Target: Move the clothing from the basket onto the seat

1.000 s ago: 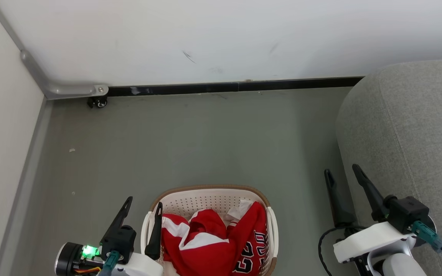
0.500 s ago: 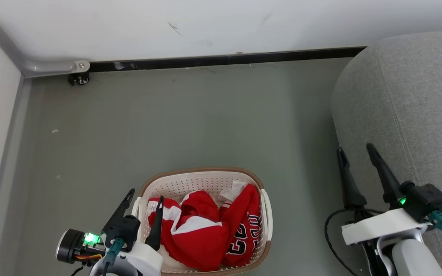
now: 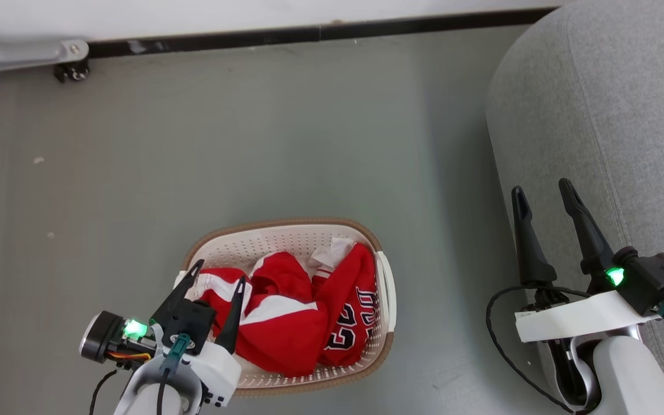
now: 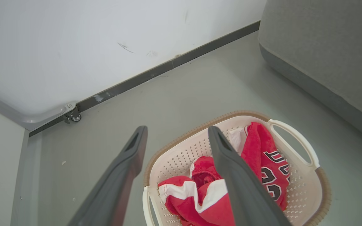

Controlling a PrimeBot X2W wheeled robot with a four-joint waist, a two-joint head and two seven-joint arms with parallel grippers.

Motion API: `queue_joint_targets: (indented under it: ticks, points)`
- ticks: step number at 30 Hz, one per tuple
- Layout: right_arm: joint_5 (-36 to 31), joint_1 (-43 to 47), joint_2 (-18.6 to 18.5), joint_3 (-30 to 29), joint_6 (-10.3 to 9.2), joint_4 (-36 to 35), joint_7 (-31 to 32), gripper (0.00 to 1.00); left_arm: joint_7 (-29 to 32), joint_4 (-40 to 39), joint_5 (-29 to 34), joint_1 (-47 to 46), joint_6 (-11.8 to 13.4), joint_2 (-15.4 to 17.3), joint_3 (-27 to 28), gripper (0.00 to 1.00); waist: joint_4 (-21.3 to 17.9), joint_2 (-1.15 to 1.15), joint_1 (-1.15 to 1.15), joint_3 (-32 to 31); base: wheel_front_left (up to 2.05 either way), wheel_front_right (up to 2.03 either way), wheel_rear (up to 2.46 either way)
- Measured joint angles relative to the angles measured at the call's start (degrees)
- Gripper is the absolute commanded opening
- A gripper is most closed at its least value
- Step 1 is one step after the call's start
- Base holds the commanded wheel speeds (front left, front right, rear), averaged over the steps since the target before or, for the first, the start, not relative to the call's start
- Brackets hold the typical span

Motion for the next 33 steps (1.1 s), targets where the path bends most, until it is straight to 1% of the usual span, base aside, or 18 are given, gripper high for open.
queue_joint_targets:
  ticks: [7,14,21,24,26,30,33]
  points:
    - [0.2,-2.1,0.0,0.3,0.0,-1.3,-0.5,1.0,0.0,2.4,0.6,-2.3,0.0,0.5,-0.6,1.0,-1.4,0.0,0.0,3.6,0.0,0.0,0.0]
    - [0.8,-3.9,0.0,0.6,0.0,-2.3,-0.6,1.0,0.0,4.9,2.0,-4.3,-1.0,1.6,-1.4,1.0,-2.8,0.0,0.0,7.0,0.0,0.0,0.0]
    - [1.5,-6.0,0.0,0.7,0.0,-3.2,-1.0,1.0,0.0,7.6,3.6,-6.8,-1.3,2.1,-2.6,1.0,-4.2,0.0,0.0,10.2,0.0,0.0,0.0]
    - [1.9,-6.8,0.0,0.7,0.0,-3.3,-1.1,1.0,0.0,8.8,4.0,-7.8,-1.9,3.2,-2.9,1.0,-4.8,0.0,0.0,11.6,0.0,0.0,0.0]
    - [1.9,-7.3,0.0,0.7,0.0,-3.5,-1.1,1.0,0.0,9.8,4.4,-8.7,-2.0,3.8,-3.2,1.0,-5.2,0.0,0.0,12.4,0.0,0.0,0.0]
    - [2.7,-8.3,0.0,0.7,0.0,-3.7,-1.3,1.0,0.0,10.7,6.2,-9.9,-2.0,3.9,-4.4,1.0,-6.0,0.0,0.0,14.1,0.0,0.0,0.0]
    - [3.1,-8.9,0.0,0.7,0.0,-3.7,-1.6,1.0,0.0,11.7,7.0,-11.1,-2.7,4.4,-5.1,1.0,-6.6,0.0,0.0,15.3,0.0,0.0,0.0]
